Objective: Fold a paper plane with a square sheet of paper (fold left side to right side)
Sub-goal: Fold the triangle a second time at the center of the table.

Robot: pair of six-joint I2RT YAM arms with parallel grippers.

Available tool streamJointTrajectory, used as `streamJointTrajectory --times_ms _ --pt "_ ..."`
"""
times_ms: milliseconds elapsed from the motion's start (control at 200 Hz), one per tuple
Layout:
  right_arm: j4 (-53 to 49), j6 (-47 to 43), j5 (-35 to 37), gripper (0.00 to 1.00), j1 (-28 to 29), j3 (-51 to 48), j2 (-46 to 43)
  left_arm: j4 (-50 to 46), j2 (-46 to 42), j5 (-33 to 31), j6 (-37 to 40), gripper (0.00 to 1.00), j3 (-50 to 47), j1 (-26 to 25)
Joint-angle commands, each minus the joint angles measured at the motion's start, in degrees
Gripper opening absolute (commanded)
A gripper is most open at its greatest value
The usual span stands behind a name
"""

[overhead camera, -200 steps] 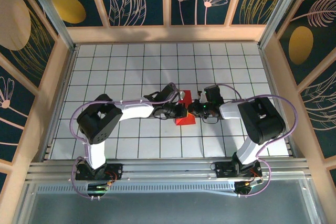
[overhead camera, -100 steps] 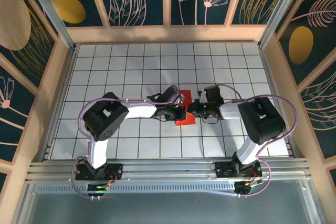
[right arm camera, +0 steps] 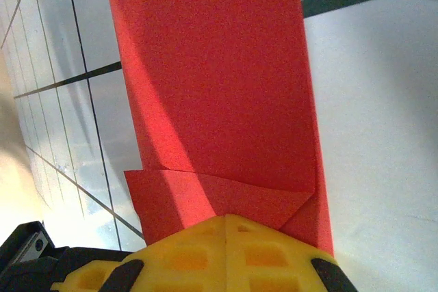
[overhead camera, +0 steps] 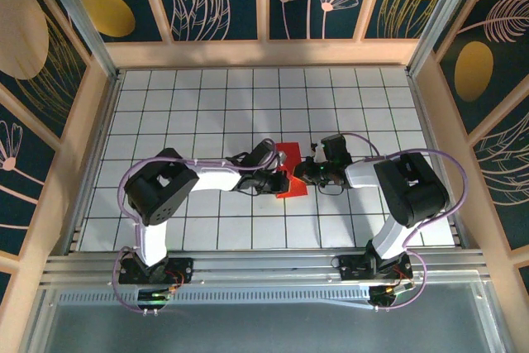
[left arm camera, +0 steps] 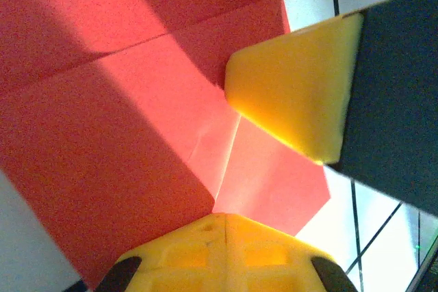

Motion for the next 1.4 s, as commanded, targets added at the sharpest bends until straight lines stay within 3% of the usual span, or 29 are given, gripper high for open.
streamJointTrajectory --times_ms 0,1056,1396 --pt "-5.19 -0.92 4.76 0.00 0.04 -0.82 3.50 -5.71 -1.58 1.04 1.69 0.00 -3.21 -0.12" --pt "-7.02 -1.81 4.68 0.00 -0.27 0.41 3.54 -8.38 -6.70 -0.93 2.45 0.00 -9.38 -2.05" --pt "-6.47 -1.08 1.55 0.00 0.65 2.67 0.58 -7.22 -15.15 -0.95 1.91 0.00 -11.25 -0.23"
